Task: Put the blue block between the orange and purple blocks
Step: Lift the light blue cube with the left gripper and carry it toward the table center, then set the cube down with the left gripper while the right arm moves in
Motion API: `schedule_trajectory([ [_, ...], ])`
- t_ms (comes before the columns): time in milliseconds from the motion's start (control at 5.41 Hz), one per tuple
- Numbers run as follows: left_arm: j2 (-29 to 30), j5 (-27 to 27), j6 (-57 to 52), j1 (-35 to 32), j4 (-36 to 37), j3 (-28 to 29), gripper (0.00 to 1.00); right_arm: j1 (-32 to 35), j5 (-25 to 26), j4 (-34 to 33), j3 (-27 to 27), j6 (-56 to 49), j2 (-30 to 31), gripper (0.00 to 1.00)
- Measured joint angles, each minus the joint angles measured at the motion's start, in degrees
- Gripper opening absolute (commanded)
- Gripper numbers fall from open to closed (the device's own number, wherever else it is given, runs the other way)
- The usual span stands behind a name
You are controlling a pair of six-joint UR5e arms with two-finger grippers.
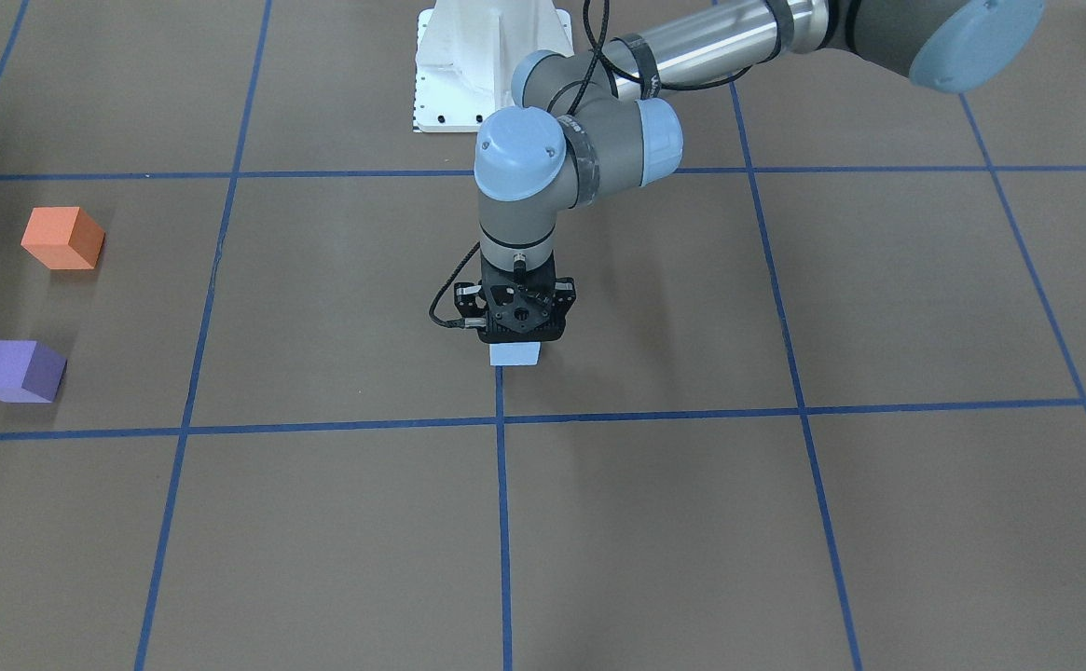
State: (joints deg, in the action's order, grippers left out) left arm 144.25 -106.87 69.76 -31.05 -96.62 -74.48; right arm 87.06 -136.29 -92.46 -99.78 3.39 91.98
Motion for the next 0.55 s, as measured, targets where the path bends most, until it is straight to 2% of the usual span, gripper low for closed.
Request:
schedule_trajectory([
  [555,0.14,-0.16,-0.40,-1.17,-3.37,0.68,1.00,-0.40,-0.30,-0.29,-0.31,0.15,-2.79,1.00],
])
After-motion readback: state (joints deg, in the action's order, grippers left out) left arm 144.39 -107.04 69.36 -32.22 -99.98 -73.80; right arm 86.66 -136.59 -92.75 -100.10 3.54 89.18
